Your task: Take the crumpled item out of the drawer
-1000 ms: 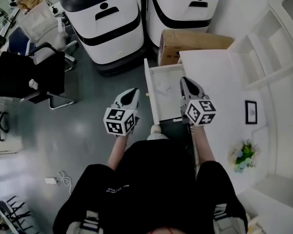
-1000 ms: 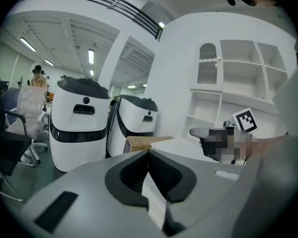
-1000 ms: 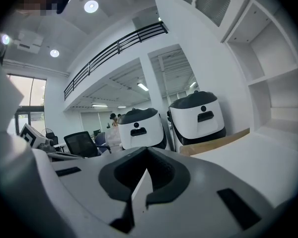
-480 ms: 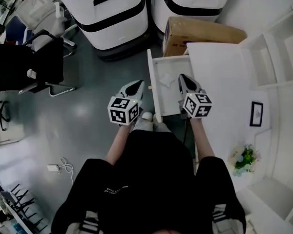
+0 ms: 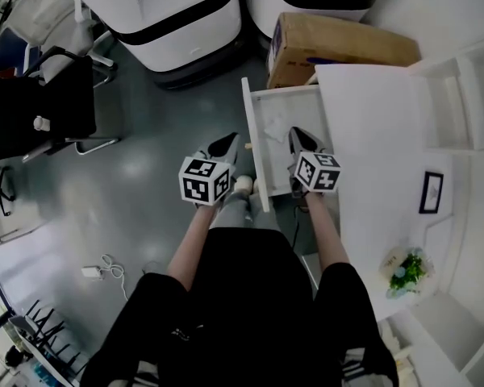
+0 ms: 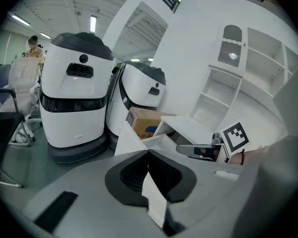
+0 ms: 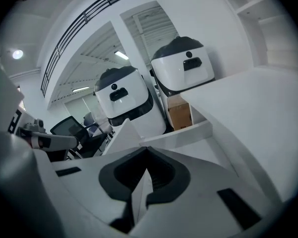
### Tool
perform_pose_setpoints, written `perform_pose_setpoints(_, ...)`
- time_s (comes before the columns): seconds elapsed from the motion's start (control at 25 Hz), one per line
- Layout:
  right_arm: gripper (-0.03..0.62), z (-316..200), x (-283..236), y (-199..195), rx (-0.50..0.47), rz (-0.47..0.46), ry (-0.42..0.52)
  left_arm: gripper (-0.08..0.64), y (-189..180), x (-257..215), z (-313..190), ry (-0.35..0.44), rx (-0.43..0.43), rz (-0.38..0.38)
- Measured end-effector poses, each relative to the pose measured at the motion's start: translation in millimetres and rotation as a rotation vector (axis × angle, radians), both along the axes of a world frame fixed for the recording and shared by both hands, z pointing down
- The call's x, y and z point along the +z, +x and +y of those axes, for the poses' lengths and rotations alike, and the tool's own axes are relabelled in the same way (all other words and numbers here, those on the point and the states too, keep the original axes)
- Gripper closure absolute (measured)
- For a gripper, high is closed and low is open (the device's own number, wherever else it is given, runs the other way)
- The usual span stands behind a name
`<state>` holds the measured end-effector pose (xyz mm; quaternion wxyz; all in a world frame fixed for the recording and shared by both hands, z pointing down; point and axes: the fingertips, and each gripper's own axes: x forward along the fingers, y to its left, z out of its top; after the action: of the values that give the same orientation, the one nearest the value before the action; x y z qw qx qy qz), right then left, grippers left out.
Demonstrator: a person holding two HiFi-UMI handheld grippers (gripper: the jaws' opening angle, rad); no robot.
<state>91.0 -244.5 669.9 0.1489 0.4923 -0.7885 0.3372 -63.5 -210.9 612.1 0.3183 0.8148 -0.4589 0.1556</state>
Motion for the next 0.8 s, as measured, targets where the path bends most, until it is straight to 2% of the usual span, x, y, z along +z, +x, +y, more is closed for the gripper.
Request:
perform_pose_setpoints(0.2,0.6,-3,45,6,0.057,0.053,-0.101,0.563,1,26,-5,-0.05,-0.007,-0.005)
perform_pose_setpoints(0.4,0.595,-10,76,12,0.116,0.057,-0.16,0.563,1,44,-11,-0.081,-0.016,-0.012)
perform_pose_setpoints(0.48,0.512,-12,87,14,0.141,0.047,-0.187,0.561,2,49,-13,-0.091,-0.019,-0.01)
perform_pose_setpoints(0.72,0.421,-16,115,17,0.2,0.017,-0.262,0.563,2,67,-14,-0.131,-0.041,-0.012)
perform_pose_setpoints(0.8,0.409,-18,125,15,0.212,-0.004,-0.289,0.562,3,73,-15,-0.144,-0.05,-0.007)
